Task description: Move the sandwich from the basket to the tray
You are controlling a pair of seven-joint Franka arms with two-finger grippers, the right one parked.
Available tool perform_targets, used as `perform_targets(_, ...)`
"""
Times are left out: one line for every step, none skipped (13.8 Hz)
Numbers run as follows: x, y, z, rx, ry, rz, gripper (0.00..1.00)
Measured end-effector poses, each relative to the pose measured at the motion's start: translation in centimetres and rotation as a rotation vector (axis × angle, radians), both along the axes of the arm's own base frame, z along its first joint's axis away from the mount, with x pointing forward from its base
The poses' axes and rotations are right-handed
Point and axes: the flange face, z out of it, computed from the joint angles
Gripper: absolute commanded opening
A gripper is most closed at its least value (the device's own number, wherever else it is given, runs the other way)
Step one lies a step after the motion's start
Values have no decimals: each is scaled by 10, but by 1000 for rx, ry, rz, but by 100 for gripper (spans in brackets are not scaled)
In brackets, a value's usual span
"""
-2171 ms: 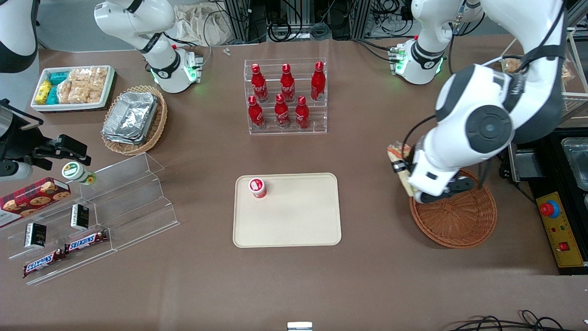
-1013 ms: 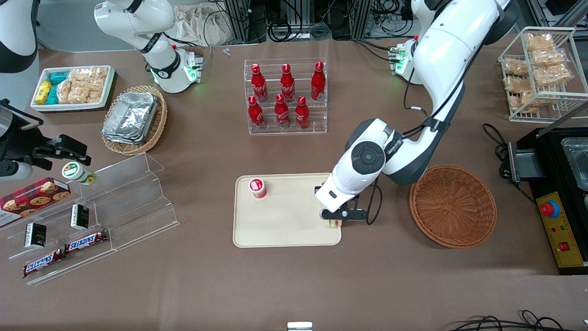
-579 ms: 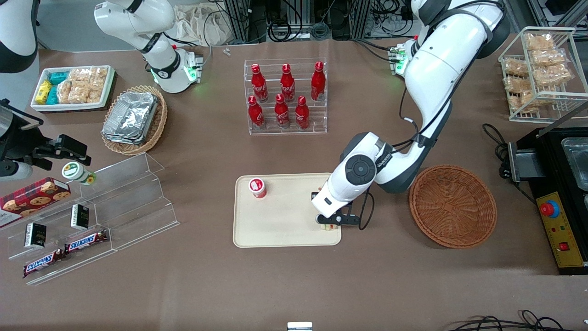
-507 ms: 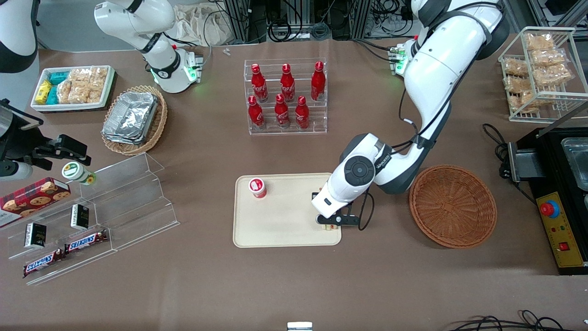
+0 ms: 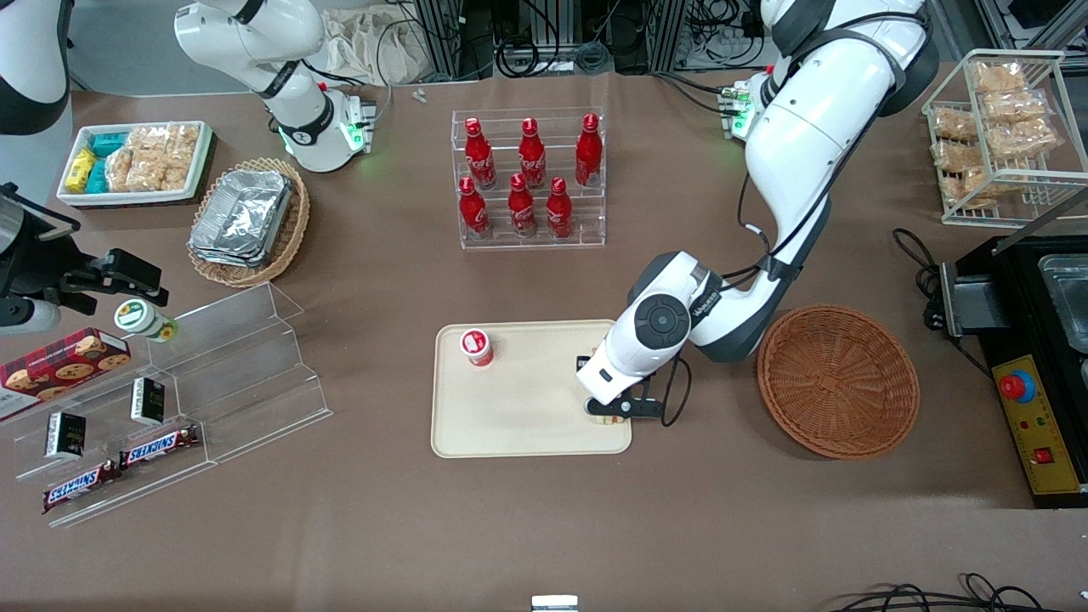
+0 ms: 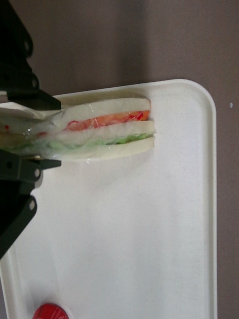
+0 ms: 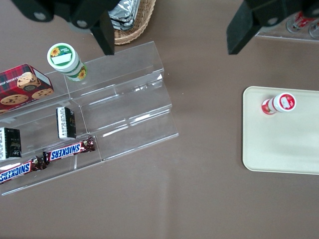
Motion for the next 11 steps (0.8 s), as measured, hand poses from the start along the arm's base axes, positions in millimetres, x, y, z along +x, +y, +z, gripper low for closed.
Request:
perform_targets(1, 0, 1, -1, -2, 2, 100)
perform_targets(2, 1, 3, -1, -2, 3, 100)
perform_targets(3, 2, 5, 4, 2, 4, 100)
perform_targets(3, 4, 9, 16, 12, 3, 100)
perform_targets(4, 6, 17, 32, 26, 1, 100)
perform_targets(4, 9, 28, 50, 36, 0, 100)
perform_targets(5, 14, 43, 69, 45, 0, 100)
perform_targets(6, 20, 60, 86, 48, 3, 99)
perform_targets(6, 27, 79, 102, 49, 7, 99)
perform_targets(7, 36, 100, 118, 47, 9, 99)
perform_targets(8, 48, 121, 133, 44, 6, 99)
